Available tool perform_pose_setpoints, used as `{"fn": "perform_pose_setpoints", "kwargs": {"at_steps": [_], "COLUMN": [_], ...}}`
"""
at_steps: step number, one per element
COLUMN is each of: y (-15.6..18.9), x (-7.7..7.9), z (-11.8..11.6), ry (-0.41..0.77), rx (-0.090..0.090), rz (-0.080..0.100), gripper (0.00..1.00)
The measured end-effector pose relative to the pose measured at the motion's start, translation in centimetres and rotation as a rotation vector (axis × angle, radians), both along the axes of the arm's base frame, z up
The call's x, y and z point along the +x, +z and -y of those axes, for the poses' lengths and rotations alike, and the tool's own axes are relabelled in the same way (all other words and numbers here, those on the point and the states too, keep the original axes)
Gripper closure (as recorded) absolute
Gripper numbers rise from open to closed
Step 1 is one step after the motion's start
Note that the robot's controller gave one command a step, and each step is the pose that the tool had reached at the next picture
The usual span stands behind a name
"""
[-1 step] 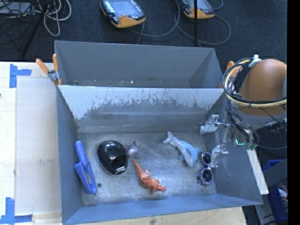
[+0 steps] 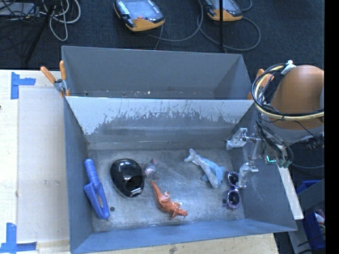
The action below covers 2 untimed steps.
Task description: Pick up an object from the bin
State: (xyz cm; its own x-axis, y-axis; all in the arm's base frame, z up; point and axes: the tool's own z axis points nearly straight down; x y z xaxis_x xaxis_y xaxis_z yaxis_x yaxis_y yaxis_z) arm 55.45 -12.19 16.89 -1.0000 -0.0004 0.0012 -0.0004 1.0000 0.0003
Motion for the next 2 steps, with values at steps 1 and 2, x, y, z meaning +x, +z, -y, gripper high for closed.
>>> {"fn": "perform_pose_setpoints", "kwargs": {"at_steps": [1,2], "y": [-4.7,-9.1], "x": [0.7,-2.1], "z": [-0.2,0.3], "ry": [0.029,-0.008], "rx": [-0.002,0.001], "rz": [0.008,0.001], "gripper": [0.00,0.00]}}
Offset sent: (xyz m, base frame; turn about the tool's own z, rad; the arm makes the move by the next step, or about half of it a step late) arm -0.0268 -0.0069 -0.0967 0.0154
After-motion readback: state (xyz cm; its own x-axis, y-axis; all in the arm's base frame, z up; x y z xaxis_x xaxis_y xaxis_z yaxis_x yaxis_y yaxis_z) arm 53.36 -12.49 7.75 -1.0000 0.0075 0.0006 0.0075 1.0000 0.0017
